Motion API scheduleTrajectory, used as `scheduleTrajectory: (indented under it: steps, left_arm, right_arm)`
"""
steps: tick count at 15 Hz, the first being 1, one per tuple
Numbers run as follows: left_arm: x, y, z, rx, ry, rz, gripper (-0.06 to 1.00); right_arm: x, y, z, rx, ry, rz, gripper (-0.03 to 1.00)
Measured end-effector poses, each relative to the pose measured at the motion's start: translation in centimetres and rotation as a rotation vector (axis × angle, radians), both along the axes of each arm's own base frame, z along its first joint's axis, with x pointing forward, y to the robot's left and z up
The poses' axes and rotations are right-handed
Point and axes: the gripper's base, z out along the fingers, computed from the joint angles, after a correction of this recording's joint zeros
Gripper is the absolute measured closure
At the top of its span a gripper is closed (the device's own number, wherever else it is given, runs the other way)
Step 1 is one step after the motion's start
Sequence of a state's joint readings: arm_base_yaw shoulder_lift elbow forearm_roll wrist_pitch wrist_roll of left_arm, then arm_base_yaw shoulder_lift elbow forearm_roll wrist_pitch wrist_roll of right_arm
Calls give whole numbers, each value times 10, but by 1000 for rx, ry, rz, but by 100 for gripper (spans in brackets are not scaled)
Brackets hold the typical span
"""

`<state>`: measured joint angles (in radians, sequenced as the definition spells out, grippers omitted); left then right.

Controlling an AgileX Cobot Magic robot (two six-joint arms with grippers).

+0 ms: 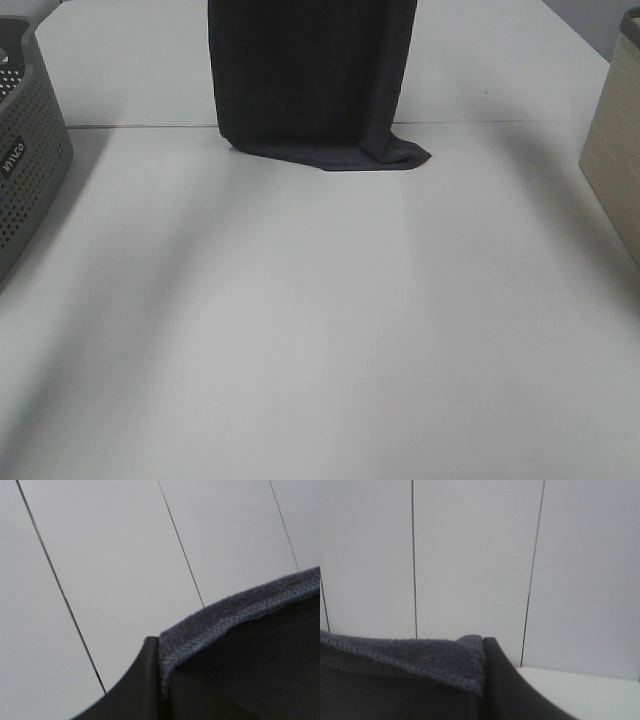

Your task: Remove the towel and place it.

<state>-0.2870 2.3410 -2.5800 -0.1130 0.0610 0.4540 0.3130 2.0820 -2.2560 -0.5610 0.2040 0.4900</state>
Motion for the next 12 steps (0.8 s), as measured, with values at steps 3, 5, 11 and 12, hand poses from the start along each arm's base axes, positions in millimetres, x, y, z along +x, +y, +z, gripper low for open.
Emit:
scheduleTrajectory:
  steps: [3,5,11,12]
  left_arm:
    - [-16,0,5,94,241,-32,94]
    - [-30,3,9,145,382,-50,94]
    - [-60,9,-7,238,808,-96,94]
    - [-66,10,-10,230,890,-104,94]
  right_arm:
    - [-23,-6,9,30,200,6,96]
    - [-41,-4,9,-6,369,74,96]
    - [-84,-7,4,-113,728,187,96]
    - [-89,-7,4,-122,770,201,96]
